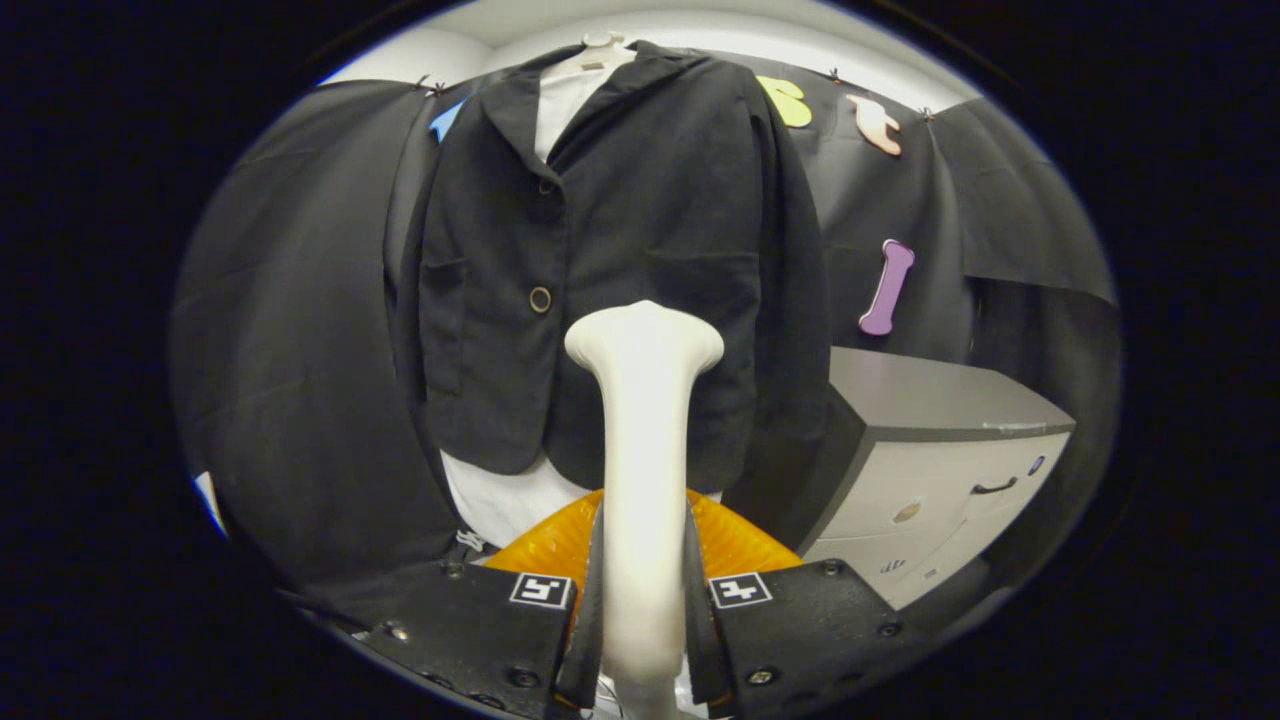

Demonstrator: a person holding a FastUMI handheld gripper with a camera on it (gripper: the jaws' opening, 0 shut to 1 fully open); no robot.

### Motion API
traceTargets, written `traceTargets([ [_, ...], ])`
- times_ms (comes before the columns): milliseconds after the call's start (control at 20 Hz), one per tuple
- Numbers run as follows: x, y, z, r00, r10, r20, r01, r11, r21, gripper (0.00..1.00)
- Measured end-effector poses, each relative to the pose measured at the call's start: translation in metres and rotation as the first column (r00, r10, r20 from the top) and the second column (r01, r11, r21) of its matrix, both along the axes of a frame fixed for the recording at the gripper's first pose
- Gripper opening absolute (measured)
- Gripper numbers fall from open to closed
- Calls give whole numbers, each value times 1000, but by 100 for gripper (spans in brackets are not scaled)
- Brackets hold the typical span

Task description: Iron the clothes twice with a garment steamer, once on the left side and once on the right side.

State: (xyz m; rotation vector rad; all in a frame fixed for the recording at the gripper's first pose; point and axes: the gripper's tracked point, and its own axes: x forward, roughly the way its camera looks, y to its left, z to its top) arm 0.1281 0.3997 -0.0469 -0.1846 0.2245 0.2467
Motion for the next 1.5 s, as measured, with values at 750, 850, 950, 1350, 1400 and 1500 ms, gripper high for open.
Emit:
traceTargets([
  [750,-33,-16,-95,980,-38,-195,28,998,-52,35],
  [850,-41,-13,-87,981,-28,-190,19,998,-52,35],
  [950,-52,-3,-67,987,-6,-162,-2,999,-45,35],
  [1350,-77,82,104,971,179,157,-189,981,52,35],
  [1400,-78,94,125,958,200,203,-217,974,63,35],
  [1500,-76,112,169,926,229,300,-260,963,69,35],
])
